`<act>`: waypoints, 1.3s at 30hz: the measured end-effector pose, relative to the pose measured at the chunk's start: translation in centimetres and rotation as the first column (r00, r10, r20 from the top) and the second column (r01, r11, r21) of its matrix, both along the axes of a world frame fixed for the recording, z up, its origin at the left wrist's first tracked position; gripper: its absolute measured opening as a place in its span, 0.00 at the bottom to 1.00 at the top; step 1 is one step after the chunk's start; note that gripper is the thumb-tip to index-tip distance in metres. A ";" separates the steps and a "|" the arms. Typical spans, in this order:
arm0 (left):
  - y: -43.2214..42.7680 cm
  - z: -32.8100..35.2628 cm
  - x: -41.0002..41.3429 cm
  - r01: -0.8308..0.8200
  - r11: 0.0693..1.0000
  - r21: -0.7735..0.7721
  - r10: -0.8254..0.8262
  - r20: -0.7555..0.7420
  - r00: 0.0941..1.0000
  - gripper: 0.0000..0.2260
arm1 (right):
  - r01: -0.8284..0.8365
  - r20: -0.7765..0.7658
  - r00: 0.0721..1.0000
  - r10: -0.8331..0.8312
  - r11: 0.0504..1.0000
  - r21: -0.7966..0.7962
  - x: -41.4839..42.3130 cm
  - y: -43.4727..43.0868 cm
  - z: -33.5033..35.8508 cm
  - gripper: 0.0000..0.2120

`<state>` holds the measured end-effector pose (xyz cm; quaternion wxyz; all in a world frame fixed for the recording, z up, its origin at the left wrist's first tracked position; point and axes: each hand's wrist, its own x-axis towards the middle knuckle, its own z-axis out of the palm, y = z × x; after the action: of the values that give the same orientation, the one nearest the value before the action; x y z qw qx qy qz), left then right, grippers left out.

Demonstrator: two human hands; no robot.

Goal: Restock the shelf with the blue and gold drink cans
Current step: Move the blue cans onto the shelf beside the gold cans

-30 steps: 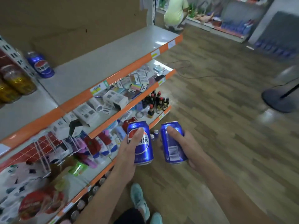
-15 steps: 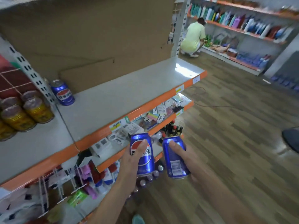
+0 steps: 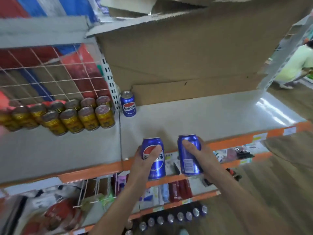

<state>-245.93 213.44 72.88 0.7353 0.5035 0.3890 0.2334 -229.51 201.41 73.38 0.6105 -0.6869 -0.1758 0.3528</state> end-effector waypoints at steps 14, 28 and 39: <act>4.5 -2.4 9.2 -0.245 0.935 0.257 0.241 0.048 0.969 0.28 | -0.332 0.154 0.935 0.319 0.941 0.061 10.7 10.0 -2.4 0.25; 8.5 -3.7 8.9 -0.021 0.903 0.429 0.041 -0.037 0.998 0.28 | -0.424 0.420 0.825 0.378 0.906 0.018 10.5 10.9 -5.0 0.42; 8.9 -4.3 7.9 0.078 0.881 0.466 -0.040 -0.092 0.995 0.36 | -0.463 0.446 0.751 0.488 0.870 -0.171 11.8 9.8 -5.6 0.39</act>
<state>-238.00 222.37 68.55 0.5825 0.6868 0.3345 0.2777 -217.72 211.18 67.74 0.4213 -0.6993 -0.4799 0.3211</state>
